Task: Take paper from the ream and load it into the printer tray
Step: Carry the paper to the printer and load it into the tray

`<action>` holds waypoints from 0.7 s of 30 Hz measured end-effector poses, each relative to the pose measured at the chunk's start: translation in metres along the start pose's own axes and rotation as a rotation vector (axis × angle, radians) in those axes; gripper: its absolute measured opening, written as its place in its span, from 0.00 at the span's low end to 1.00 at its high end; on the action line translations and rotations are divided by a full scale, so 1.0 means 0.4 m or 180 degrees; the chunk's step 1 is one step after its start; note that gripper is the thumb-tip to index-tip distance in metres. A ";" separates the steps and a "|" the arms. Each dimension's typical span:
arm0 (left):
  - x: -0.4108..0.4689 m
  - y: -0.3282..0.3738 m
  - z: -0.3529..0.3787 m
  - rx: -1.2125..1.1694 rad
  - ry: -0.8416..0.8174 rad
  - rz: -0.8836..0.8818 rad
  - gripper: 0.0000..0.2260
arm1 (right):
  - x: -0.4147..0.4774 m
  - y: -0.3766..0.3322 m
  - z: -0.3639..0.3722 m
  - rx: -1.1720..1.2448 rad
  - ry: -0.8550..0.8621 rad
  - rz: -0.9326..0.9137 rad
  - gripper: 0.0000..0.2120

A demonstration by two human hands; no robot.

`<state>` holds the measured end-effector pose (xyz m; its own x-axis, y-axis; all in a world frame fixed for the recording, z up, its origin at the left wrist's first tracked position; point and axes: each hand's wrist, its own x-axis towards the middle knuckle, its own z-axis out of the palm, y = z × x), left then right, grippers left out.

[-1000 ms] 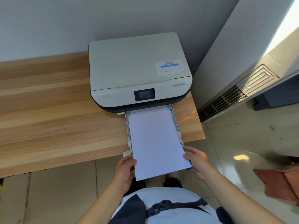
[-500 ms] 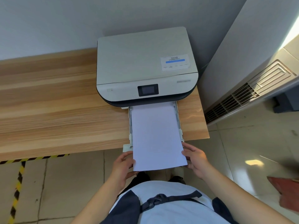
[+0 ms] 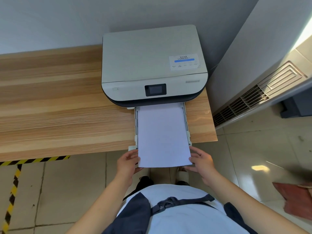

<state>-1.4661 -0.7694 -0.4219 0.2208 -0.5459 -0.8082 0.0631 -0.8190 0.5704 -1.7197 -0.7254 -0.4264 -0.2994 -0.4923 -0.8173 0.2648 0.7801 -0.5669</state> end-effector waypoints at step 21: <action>0.022 -0.034 -0.021 0.2541 0.0093 0.1752 0.17 | 0.084 -0.108 0.088 0.0545 0.0245 0.0106 0.19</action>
<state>-1.4567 -0.7616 -0.4356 0.0467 -0.8929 -0.4479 -0.7333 -0.3351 0.5916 -1.7090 -0.7891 -0.4330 -0.3552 -0.4312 -0.8294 0.4260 0.7150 -0.5543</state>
